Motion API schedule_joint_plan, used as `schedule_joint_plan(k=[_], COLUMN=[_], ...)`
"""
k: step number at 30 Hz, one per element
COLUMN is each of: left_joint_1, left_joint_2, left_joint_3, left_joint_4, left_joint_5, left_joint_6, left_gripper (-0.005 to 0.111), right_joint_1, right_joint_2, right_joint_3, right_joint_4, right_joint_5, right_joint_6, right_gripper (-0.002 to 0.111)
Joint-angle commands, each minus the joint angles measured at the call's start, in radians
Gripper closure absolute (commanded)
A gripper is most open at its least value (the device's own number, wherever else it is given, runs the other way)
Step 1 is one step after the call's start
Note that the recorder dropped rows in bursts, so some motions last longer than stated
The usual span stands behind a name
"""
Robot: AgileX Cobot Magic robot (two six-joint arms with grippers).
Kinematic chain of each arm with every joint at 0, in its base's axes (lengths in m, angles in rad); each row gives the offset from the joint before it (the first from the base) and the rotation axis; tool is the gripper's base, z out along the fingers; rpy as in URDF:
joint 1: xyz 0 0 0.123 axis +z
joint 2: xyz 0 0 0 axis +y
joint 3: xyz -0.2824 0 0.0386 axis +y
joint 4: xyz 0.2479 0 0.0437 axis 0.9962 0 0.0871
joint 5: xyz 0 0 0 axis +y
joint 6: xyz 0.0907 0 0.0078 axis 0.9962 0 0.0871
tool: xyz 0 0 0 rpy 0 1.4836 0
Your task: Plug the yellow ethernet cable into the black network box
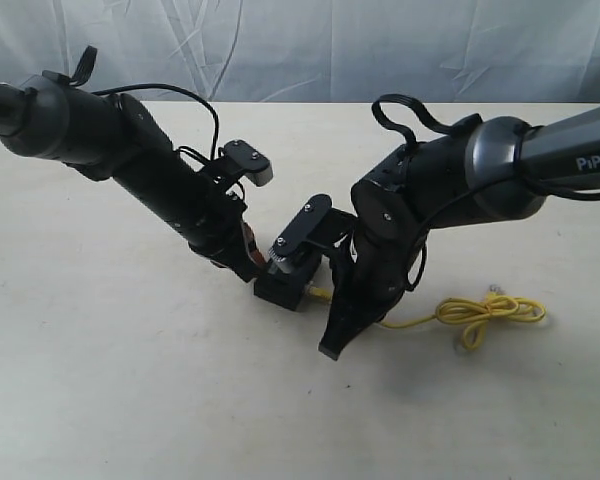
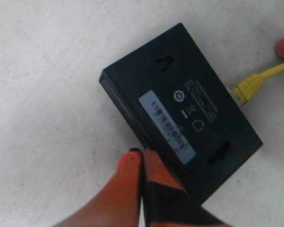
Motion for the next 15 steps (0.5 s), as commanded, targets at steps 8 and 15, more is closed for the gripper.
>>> schedule_joint_plan(k=[8, 15], left_joint_1=[-0.011, -0.011], left_joint_2=[0.0, -0.029], left_joint_3=[-0.005, -0.005], left_joint_4=[-0.022, 0.05], left_joint_5=[0.097, 0.092], left_joint_6=[-0.03, -0.119], left_gripper=[0.107, 0.107], right_joint_1=[0.002, 0.002], right_joint_2=[-0.02, -0.063], right_joint_3=[-0.005, -0.005], right_joint_4=[0.033, 0.033], right_joint_5=[-0.105, -0.096], right_joint_6=[-0.006, -0.006], right_gripper=[0.109, 0.109])
